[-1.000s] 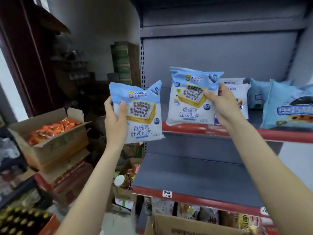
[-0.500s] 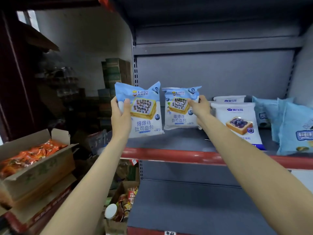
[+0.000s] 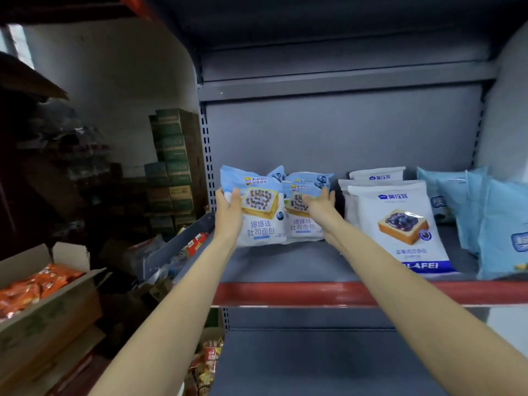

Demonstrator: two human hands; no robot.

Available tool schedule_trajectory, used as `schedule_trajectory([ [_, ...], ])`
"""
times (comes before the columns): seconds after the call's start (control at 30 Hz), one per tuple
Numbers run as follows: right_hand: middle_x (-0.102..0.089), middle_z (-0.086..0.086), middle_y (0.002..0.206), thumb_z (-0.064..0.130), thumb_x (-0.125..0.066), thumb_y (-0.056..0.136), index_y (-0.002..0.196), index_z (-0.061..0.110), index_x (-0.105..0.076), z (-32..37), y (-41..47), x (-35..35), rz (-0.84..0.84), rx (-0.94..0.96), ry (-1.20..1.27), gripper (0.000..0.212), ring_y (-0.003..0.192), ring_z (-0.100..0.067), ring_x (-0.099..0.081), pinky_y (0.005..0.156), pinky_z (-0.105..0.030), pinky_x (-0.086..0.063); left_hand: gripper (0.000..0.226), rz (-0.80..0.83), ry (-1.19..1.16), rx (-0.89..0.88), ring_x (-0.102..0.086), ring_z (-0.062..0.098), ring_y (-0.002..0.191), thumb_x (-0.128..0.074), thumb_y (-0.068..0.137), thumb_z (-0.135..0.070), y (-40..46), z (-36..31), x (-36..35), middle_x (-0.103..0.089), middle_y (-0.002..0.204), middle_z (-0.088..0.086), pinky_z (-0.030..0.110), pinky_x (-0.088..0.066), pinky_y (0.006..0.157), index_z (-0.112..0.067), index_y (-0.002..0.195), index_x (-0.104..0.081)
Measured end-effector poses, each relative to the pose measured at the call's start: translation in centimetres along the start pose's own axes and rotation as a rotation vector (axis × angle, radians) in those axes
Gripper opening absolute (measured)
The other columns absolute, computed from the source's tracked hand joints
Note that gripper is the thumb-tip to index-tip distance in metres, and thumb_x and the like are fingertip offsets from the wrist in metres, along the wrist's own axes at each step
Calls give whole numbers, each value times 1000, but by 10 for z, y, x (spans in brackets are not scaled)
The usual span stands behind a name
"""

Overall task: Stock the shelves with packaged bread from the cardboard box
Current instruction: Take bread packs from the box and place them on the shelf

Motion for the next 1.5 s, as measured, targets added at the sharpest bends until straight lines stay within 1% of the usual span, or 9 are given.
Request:
schedule_trajectory([
  [0.17, -24, -4, 152, 45, -37, 97, 147, 21, -24, -5, -32, 7, 194, 150, -155, 57, 140, -22, -26, 109, -39, -31, 13, 192, -42, 149, -62, 19, 82, -33, 103, -30, 5, 8, -49, -61, 99, 2, 37, -52, 77, -26, 115, -33],
  [0.23, -8, -12, 157, 46, -37, 97, 150, 20, -17, -11, -41, 9, 169, 142, -281, 62, 144, -27, -16, 116, -41, -19, 27, 314, -30, 229, -60, 19, 92, -38, 100, -35, -1, 14, -68, -58, 109, 1, 33, -51, 79, -27, 124, -30],
  [0.37, 15, -19, 156, 39, -33, 100, 151, 11, -5, -17, -59, 16, 132, 138, -465, 64, 145, -31, 13, 117, -39, 3, 77, 444, 454, 135, -16, 24, 142, -49, 86, -52, -10, 25, -83, -32, 150, 1, 38, -21, 115, -25, 149, -12],
  [0.5, 14, -10, 158, 33, -34, 101, 152, 15, -8, -22, -80, 26, 163, 275, -464, 59, 146, -23, 15, 116, -32, 5, 82, 340, 780, -7, -5, 29, 146, -42, 95, -51, -11, 14, -67, -10, 159, 10, 41, -16, 115, -8, 151, 1],
  [0.73, -46, 3, 139, 12, -54, 92, 130, 23, -51, -23, -147, 59, 6, 607, -234, 40, 133, -14, -37, 105, -19, -25, 26, 205, 603, -272, -58, 12, 109, -49, 94, -38, -103, -25, -10, -68, 108, -16, 31, -44, 91, -34, 118, -58],
  [1.03, -67, 9, 84, 18, -56, 91, 105, 14, -64, -111, -280, 89, -182, 683, -407, 17, 77, -3, -58, 68, -21, -48, 26, 153, 476, -599, -55, 8, 57, -46, 94, -28, -262, 33, 34, -61, 64, -7, 26, -43, 55, -17, 92, -69],
  [1.2, -69, 3, 77, 22, -58, 89, 100, 17, -65, -218, -356, 118, 94, 335, -670, 13, 63, -16, -63, 51, -26, -46, 24, 539, 745, -232, -53, 0, 70, -50, 88, -35, -356, 124, 53, -52, 70, -27, 14, -38, 59, -25, 100, -68],
  [1.33, -71, -4, 92, 18, -57, 92, 111, 14, -65, -315, -407, 150, 329, -99, -768, 21, 71, -26, -66, 56, -38, -53, 25, 893, 1002, 158, -64, 11, 95, -52, 92, -30, -419, 194, 59, -69, 100, -14, 22, -42, 67, -29, 115, -62],
  [1.5, -63, -11, 115, 15, -54, 95, 129, 10, -54, -412, -454, 181, 410, -535, -705, 35, 91, -28, -63, 70, -36, -53, 18, 922, 800, 585, -62, 21, 105, -54, 94, -15, -478, 272, 45, -66, 107, 0, 33, -49, 88, -22, 108, -62],
])
Point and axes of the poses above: each hand's wrist, its own y-axis towards the middle knuckle, its own x-axis out of the back of the hand, z = x × y, the point moved 1 cm from there along y, towards the middle knuckle
